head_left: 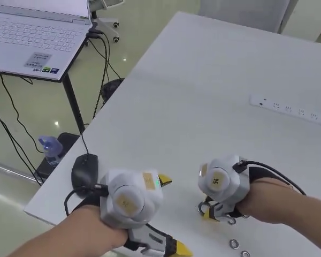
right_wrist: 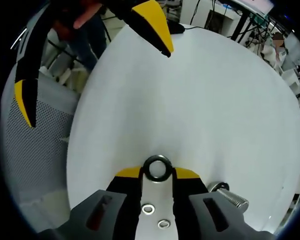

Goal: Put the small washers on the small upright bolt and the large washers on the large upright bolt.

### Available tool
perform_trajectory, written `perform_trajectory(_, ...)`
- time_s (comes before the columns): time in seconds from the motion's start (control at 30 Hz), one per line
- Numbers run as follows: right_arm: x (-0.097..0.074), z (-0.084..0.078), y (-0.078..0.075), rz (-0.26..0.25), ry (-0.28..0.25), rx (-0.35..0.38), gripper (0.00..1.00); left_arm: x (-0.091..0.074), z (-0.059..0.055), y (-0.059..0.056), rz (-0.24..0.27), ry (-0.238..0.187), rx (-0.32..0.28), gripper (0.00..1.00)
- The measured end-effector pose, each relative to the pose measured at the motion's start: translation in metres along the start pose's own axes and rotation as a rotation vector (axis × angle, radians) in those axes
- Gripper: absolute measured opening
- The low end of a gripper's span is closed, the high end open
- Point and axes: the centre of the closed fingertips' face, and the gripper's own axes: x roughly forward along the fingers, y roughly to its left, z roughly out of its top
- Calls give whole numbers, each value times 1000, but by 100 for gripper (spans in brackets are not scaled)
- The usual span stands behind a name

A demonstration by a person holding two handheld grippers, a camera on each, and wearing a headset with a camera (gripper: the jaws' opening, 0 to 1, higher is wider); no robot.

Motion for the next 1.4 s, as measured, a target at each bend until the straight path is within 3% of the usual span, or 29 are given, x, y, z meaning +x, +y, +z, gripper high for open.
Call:
perform_trajectory(0.4, 0, 1, -1, 8, -6, 38, 21, -3, -1, -2, 0, 4, -4, 85)
perform_trajectory(0.6, -4, -8, -3, 5, 6, 53, 21, -4, -4, -3, 1, 10, -3, 85)
perform_trajectory(1.03, -35, -21, -6, 7, -25, 125, 21, -1, 0, -4, 2, 2, -4, 85)
perform_trajectory(1.4, -62, -46, -17, -15, -25, 176, 21, -4, 2, 0, 9, 5, -8, 85)
